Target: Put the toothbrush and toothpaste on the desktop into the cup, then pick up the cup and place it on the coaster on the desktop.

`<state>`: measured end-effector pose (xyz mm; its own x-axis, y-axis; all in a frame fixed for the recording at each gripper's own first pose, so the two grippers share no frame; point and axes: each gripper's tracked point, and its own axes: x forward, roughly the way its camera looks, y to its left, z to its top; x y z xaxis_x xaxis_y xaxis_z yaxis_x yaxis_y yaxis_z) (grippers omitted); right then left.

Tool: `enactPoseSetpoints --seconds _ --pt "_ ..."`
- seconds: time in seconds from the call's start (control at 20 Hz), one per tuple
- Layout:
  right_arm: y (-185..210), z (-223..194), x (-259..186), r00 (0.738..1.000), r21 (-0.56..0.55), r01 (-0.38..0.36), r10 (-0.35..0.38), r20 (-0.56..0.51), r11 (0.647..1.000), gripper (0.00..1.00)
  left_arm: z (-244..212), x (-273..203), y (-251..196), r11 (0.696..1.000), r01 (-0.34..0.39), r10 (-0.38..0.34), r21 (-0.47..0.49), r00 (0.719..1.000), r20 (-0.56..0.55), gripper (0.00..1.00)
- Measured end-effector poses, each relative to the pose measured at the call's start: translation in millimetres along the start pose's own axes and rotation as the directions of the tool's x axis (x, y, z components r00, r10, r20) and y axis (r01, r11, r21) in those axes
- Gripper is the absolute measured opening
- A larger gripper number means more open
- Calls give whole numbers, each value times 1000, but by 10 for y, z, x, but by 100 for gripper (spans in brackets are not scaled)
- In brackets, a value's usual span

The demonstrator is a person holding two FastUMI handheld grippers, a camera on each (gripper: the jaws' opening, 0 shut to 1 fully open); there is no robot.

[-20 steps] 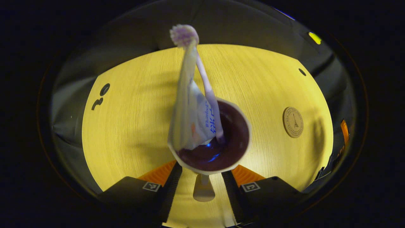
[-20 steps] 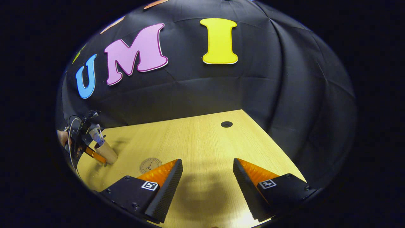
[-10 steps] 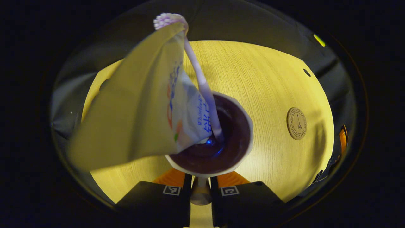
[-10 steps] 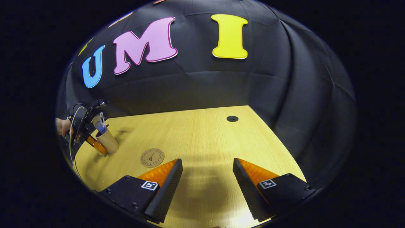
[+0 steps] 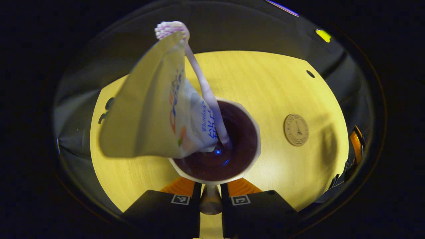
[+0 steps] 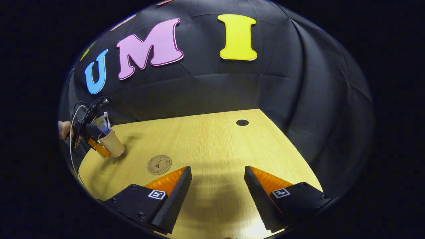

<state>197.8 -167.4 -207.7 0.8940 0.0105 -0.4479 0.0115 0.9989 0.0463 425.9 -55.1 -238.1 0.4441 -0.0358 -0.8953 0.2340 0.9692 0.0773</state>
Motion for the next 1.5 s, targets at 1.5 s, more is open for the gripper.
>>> enactPoseSetpoints --seconds 1.5 --pt "37 -47 -65 1000 66 -6 5 10 998 98 377 309 -1974 944 123 -117 308 992 -39 33"
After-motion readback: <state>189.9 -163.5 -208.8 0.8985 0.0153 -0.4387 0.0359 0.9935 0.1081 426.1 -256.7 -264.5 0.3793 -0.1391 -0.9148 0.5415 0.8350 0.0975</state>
